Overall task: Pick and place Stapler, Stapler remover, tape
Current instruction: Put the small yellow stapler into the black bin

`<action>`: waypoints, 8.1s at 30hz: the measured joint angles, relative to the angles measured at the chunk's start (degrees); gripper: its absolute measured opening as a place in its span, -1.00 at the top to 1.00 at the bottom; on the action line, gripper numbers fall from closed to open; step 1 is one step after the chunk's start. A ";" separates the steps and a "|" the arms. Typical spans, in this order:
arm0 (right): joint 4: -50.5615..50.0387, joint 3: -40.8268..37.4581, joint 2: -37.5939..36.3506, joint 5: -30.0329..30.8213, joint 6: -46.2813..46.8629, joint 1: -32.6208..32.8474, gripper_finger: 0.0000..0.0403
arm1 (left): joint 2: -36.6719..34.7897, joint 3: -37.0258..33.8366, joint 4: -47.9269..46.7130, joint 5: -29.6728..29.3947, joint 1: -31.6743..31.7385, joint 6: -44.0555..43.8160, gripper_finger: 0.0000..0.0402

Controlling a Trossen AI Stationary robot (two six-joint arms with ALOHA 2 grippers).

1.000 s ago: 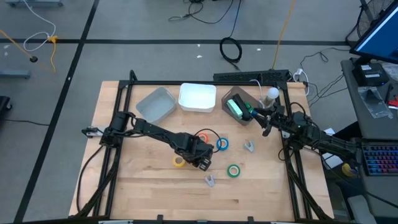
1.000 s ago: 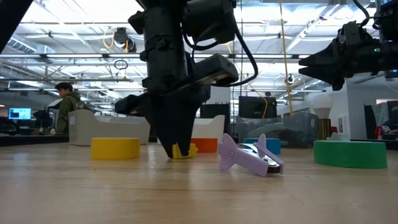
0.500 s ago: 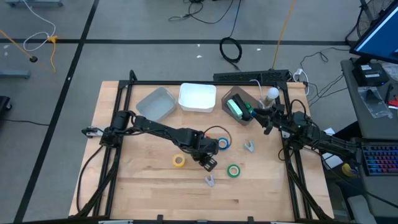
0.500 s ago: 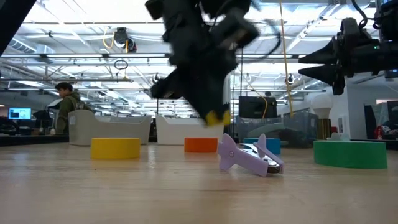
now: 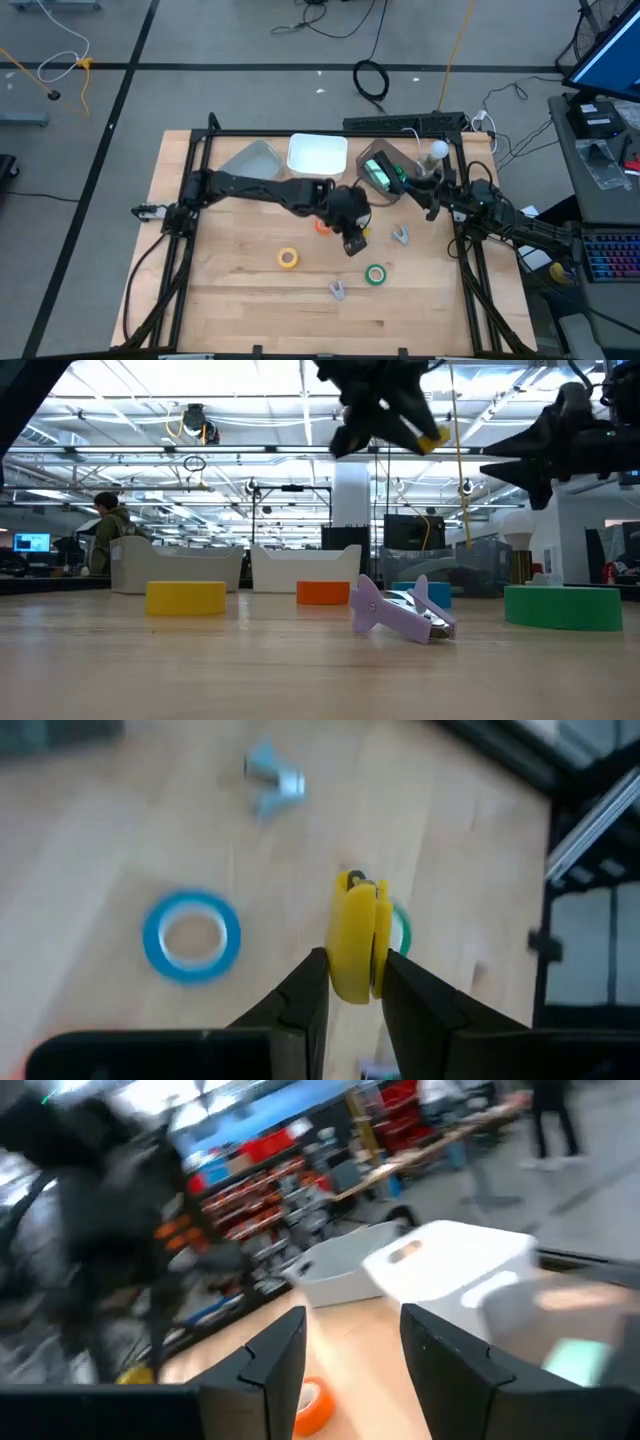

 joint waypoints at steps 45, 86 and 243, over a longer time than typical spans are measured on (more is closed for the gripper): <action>45.94 0.00 30.61 -11.19 10.33 0.02 -0.35 | -0.09 2.81 16.14 0.04 7.76 1.66 0.56; 54.91 6.99 46.99 -12.77 7.33 6.71 -0.20 | -0.11 2.83 18.98 4.72 8.56 -2.67 0.56; 42.44 6.99 45.11 -5.76 1.49 -1.59 0.72 | -0.11 2.81 -7.99 5.85 9.42 1.34 -0.56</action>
